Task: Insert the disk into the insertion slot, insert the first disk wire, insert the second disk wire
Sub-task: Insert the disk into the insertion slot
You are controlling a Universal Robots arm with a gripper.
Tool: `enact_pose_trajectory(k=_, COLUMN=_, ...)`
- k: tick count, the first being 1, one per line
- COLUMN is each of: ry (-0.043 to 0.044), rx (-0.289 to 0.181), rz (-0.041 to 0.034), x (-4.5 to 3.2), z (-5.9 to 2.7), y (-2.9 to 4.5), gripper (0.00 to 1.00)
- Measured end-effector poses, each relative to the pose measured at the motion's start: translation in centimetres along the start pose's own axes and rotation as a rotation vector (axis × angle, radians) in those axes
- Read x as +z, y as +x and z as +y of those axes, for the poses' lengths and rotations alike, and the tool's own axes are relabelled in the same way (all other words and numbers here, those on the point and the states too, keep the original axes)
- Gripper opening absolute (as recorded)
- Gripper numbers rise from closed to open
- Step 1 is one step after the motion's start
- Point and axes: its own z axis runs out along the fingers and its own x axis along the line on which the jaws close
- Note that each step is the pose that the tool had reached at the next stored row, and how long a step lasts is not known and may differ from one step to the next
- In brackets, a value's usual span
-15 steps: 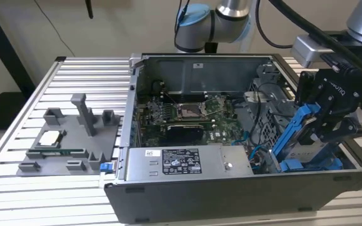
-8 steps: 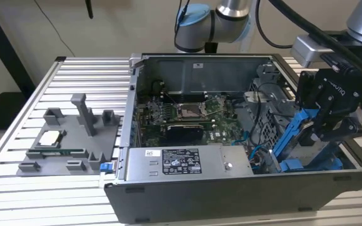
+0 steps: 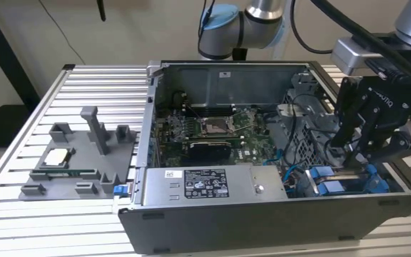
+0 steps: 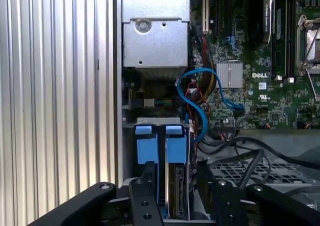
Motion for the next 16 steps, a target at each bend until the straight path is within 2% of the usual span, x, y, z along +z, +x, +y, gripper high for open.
enact_pose_trajectory(k=9, ry=0.0, rx=0.0, rz=0.0005, x=-1.03, z=0.04, y=0.0, gripper=0.47)
enact_pose_trajectory(k=16, ry=0.0012, rx=-0.002, rz=-0.0008, x=-1.29, z=0.08, y=-0.18, gripper=0.47)
